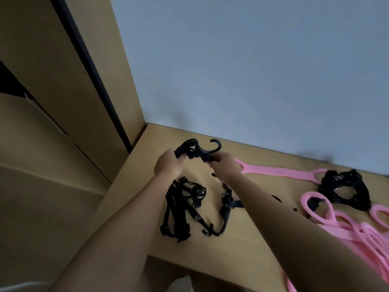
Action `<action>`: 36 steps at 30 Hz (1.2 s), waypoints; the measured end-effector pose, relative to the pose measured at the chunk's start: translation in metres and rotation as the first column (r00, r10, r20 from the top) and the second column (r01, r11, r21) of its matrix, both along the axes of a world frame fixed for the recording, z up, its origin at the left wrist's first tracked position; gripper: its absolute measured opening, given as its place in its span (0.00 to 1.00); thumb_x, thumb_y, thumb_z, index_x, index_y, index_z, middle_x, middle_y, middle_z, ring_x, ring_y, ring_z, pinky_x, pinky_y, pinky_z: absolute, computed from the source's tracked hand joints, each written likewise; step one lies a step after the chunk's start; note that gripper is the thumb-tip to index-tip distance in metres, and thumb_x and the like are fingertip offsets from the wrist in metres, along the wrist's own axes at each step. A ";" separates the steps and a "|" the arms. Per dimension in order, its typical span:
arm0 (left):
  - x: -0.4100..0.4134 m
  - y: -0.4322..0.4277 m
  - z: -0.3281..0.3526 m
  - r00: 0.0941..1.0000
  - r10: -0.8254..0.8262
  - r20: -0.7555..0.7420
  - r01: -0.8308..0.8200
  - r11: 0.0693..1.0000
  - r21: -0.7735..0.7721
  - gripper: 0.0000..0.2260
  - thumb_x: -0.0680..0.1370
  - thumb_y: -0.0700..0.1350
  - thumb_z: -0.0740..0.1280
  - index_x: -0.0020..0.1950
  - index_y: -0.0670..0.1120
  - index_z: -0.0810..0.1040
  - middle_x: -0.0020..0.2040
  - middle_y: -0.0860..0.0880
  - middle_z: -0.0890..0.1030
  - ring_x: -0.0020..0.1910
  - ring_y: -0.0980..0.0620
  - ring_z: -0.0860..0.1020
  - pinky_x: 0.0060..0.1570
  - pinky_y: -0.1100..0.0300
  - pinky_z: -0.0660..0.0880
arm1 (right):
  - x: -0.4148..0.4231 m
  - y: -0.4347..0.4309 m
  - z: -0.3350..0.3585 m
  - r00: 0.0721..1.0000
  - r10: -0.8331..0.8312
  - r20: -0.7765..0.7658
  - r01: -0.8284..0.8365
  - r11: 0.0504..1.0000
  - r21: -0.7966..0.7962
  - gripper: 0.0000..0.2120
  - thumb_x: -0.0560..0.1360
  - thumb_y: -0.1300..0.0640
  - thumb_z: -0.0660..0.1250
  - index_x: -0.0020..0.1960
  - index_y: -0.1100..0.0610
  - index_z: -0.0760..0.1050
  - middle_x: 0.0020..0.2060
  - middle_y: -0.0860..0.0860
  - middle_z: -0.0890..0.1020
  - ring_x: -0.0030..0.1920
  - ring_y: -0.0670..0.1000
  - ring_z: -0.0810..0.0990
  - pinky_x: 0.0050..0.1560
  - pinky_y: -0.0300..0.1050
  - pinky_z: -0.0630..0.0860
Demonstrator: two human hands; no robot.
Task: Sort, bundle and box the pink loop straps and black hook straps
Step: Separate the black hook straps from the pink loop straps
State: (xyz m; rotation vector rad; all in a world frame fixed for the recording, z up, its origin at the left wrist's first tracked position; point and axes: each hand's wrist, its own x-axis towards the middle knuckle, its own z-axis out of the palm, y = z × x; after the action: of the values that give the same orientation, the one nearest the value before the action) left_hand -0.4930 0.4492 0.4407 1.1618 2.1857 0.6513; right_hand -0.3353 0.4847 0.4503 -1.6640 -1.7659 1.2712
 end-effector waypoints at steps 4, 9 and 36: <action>0.000 0.011 -0.026 0.997 -0.028 -0.070 0.020 0.992 -0.123 0.17 0.79 0.55 0.60 0.58 0.42 0.70 0.52 0.44 0.78 0.49 0.43 0.77 0.43 0.53 0.73 | -0.004 0.013 -0.029 0.987 0.017 0.162 -0.016 1.000 -0.011 0.10 0.78 0.64 0.57 0.56 0.64 0.74 0.32 0.55 0.75 0.28 0.50 0.70 0.31 0.43 0.67; 0.019 0.014 -0.033 0.943 -0.131 -0.305 0.089 0.985 -0.147 0.27 0.78 0.47 0.62 0.74 0.44 0.56 0.69 0.41 0.66 0.67 0.42 0.65 0.63 0.47 0.65 | 0.003 0.012 -0.041 0.975 0.045 0.216 -0.041 0.999 -0.020 0.14 0.78 0.65 0.58 0.61 0.64 0.74 0.40 0.56 0.78 0.31 0.49 0.71 0.34 0.43 0.72; 0.271 -0.029 -0.034 0.226 -0.804 -0.550 0.896 0.394 -0.207 0.20 0.80 0.51 0.58 0.70 0.47 0.62 0.68 0.48 0.69 0.67 0.47 0.67 0.62 0.50 0.64 | 0.257 -0.081 -0.019 0.899 -0.143 0.414 0.170 0.985 -0.028 0.12 0.73 0.67 0.57 0.50 0.60 0.77 0.42 0.54 0.79 0.40 0.54 0.76 0.36 0.42 0.73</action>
State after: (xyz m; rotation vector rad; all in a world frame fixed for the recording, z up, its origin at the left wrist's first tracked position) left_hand -0.2224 0.4198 0.4070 2.6347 1.4000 -0.1017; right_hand -0.0779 0.4039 0.4310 -2.1902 -1.7798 0.9629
